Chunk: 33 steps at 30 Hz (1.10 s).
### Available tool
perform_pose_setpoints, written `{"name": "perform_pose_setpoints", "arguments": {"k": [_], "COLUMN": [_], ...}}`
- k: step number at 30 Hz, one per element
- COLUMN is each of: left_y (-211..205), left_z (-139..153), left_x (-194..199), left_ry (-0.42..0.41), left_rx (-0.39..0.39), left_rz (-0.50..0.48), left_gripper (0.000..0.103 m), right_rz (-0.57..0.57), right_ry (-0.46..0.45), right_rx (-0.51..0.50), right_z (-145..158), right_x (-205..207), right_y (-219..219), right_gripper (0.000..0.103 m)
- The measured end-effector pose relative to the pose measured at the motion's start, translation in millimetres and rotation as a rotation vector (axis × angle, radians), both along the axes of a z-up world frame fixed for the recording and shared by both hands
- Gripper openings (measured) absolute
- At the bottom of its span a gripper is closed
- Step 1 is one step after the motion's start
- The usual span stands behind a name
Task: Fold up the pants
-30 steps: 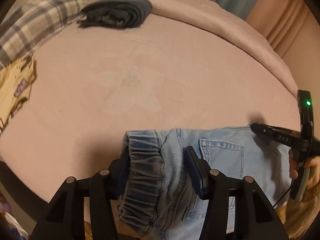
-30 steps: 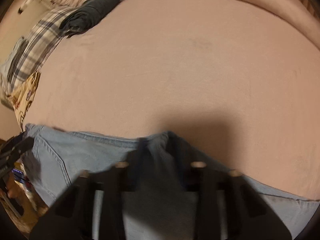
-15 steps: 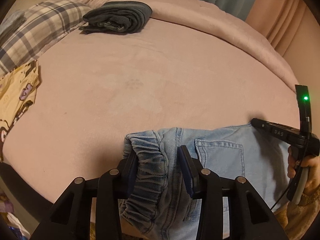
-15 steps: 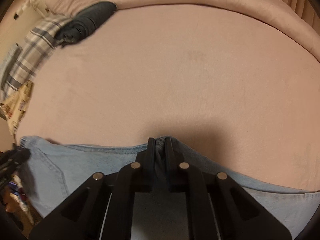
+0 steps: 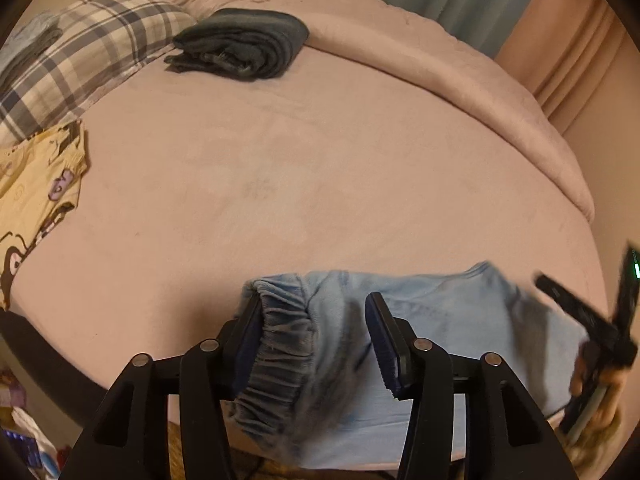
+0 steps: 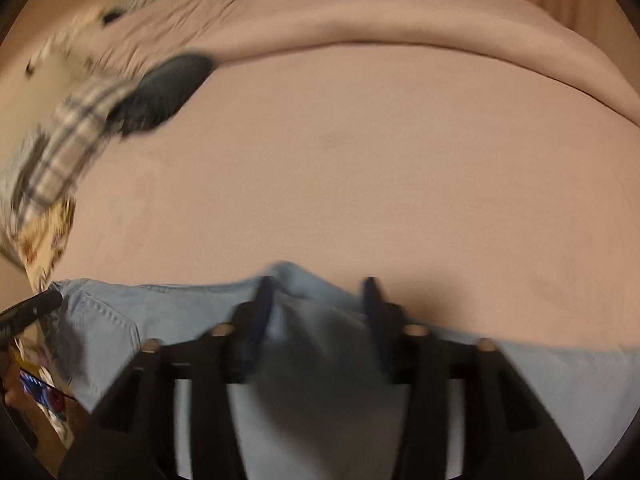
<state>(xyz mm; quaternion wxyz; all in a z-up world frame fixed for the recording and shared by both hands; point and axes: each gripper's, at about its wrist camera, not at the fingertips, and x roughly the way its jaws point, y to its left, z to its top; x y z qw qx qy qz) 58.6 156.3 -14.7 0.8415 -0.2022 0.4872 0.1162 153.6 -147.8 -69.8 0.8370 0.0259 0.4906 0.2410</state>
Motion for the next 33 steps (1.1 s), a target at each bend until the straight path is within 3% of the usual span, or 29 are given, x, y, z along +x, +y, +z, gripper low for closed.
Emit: {"name": "perform_pose_setpoints", "arguments": {"k": [5,8,10,13,16,20,23,26,33], "left_y": [-41.7,-65.5,-68.0,-51.1,-20.2,9.4,19.3,-12.7,-105.2], "left_z": [18.1,27.2,29.8,19.4,7.7,22.4,29.8,33.2,14.1], "left_x": [23.8,34.5,35.2,33.1,16.5,-11.9,-18.1,0.0,81.6], "left_ry": [-0.031,-0.023,-0.049,-0.005,0.055,-0.018,-0.087,-0.140,-0.142], "left_rx": [0.104,0.200,0.217,0.209,0.178,0.120,-0.006,-0.084,-0.117], "left_rz": [-0.021,-0.032,-0.019,0.027,0.115,0.174,0.178,0.043,-0.231], "left_gripper": [0.067,0.068,0.069,0.070,0.070,0.072,0.074,0.074,0.074], "right_rz": [-0.305,-0.539,-0.657,-0.759,-0.809,-0.849,-0.860,-0.853,-0.833], "right_ry": [0.014,0.019,0.038,0.084,0.103,0.088,0.089,0.075,0.065], "right_rx": [0.057,-0.010,-0.027,0.017,0.016,-0.001,-0.023,-0.093,-0.112], "right_z": [5.2,-2.8,-11.6,-25.8,-35.8,-40.1,-42.1,-41.7,-44.2], "right_x": [-23.5,-43.2,-58.9,-82.6,-99.3,-107.5,-105.9,-102.2,-98.8], "right_y": [-142.3,-227.8,-276.1,-322.9,-343.2,-353.0,-353.4,-345.8,-343.9], "right_gripper": [0.060,0.062,0.062,0.061,0.061,0.061,0.060,0.060,0.057]}}
